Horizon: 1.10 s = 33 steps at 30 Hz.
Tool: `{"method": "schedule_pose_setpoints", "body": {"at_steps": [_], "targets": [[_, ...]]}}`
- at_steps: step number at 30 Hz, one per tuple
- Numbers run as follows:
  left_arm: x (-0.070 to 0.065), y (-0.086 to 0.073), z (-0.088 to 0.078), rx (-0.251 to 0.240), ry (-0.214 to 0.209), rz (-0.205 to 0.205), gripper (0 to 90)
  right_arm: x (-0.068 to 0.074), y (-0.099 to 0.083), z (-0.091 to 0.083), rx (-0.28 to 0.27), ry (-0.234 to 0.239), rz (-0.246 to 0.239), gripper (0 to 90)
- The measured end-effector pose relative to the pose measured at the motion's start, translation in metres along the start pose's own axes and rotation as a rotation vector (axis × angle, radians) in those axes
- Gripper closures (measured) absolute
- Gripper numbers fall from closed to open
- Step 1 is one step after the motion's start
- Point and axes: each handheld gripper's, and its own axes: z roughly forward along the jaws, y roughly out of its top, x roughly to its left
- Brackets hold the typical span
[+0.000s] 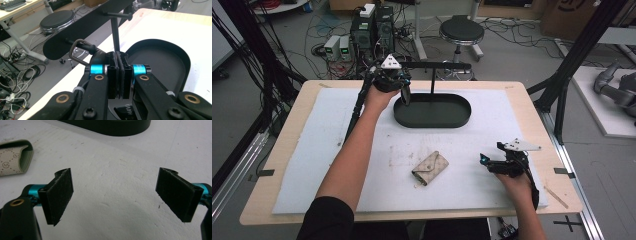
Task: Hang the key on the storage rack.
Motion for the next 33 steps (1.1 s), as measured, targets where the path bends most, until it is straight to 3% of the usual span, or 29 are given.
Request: {"method": "schedule_pose_setpoints", "body": {"at_steps": [2,7,11,13,16,22,26,33], "targets": [[0.000,-0.001,0.001,0.015,-0.006,-0.007,84.8,0.000,0.000,0.000,0.001,-0.002,0.001,14.8],[-0.002,-0.006,-0.007,-0.005,-0.049,-0.040,71.0,-0.001,0.001,0.000,-0.004,-0.002,0.004,14.8],[-0.006,-0.014,-0.024,-0.029,-0.070,-0.070,61.7,-0.002,0.001,0.000,-0.009,-0.002,0.005,14.8],[-0.009,-0.018,-0.034,-0.037,-0.075,-0.098,50.3,-0.002,0.002,-0.001,-0.014,0.000,0.009,14.8],[-0.013,-0.025,-0.048,-0.054,-0.088,-0.120,44.9,-0.002,0.002,-0.002,-0.014,-0.002,0.015,14.8],[-0.024,-0.047,-0.079,-0.076,-0.121,-0.130,31.9,-0.004,0.001,-0.002,-0.014,-0.006,0.016,14.8],[-0.033,-0.064,-0.101,-0.042,-0.151,-0.099,25.8,-0.007,0.001,-0.001,-0.016,-0.012,0.015,14.8],[-0.041,-0.093,-0.132,-0.005,-0.168,-0.085,19.0,-0.010,0.001,-0.001,-0.023,-0.017,0.026,14.8]]}}
